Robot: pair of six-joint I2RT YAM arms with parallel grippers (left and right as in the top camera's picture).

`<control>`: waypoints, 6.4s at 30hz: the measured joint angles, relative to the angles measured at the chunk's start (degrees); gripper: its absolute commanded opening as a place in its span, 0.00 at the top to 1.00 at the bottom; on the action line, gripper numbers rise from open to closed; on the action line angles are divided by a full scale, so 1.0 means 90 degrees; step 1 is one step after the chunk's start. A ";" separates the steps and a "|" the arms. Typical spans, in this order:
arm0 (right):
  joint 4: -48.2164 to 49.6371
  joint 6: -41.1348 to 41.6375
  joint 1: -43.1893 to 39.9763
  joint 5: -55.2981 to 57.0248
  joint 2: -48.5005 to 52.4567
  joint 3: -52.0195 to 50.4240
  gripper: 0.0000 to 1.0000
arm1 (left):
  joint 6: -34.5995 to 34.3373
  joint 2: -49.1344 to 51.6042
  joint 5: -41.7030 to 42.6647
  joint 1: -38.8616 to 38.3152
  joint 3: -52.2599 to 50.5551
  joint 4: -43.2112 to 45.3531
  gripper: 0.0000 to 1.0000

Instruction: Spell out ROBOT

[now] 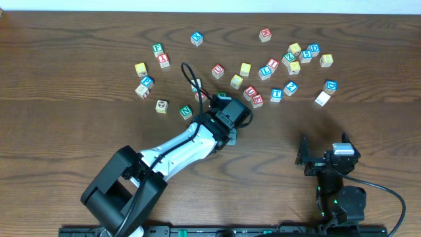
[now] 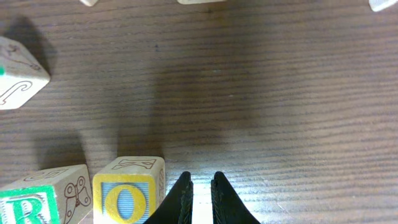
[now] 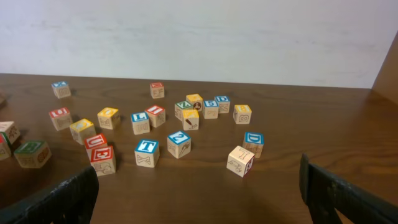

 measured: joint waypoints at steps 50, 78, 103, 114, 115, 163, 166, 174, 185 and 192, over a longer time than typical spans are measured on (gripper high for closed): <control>0.0000 -0.0002 0.0000 0.0000 0.0000 0.0000 0.01 | -0.0420 0.0330 -0.0289 0.0000 -0.0158 0.0420 0.92; 0.0000 0.0000 0.0000 0.0000 0.0000 0.0000 0.01 | -0.1214 0.0393 -0.0792 0.0000 -0.0172 0.0481 0.93; 0.0000 0.0000 0.0000 -0.0002 0.0000 0.0000 0.01 | -0.2045 0.0393 -0.1095 0.0000 -0.0172 0.0136 0.92; 0.0000 0.0000 0.0000 -0.0002 0.0000 0.0000 0.01 | -0.1872 0.0393 -0.1095 0.0000 -0.0172 0.0095 0.93; 0.0000 0.0000 0.0000 0.0000 0.0000 0.0000 0.01 | -0.1826 0.0393 -0.1095 0.0000 -0.0172 0.0095 0.93; 0.0000 0.0000 0.0000 0.0000 0.0000 0.0000 0.01 | -0.1052 0.0393 -0.1093 0.0000 -0.0172 0.0078 0.93; 0.0000 0.0000 0.0000 -0.0002 0.0000 0.0000 0.01 | -0.1049 0.0393 -0.1093 0.0000 -0.0172 0.0126 0.93; 0.0000 0.0000 0.0000 -0.0002 0.0000 0.0000 0.01 | -0.0641 0.0393 -0.0843 0.0000 -0.0182 0.0731 0.93; 0.0000 -0.0002 0.0000 -0.0002 0.0000 0.0000 0.01 | 0.0376 -0.0165 -0.0607 0.0000 -0.0151 0.0396 0.92; 0.0000 0.0000 0.0000 0.0000 0.0002 0.0000 0.01 | 0.1001 -0.1511 -0.0325 0.0000 -0.0068 -0.0444 0.85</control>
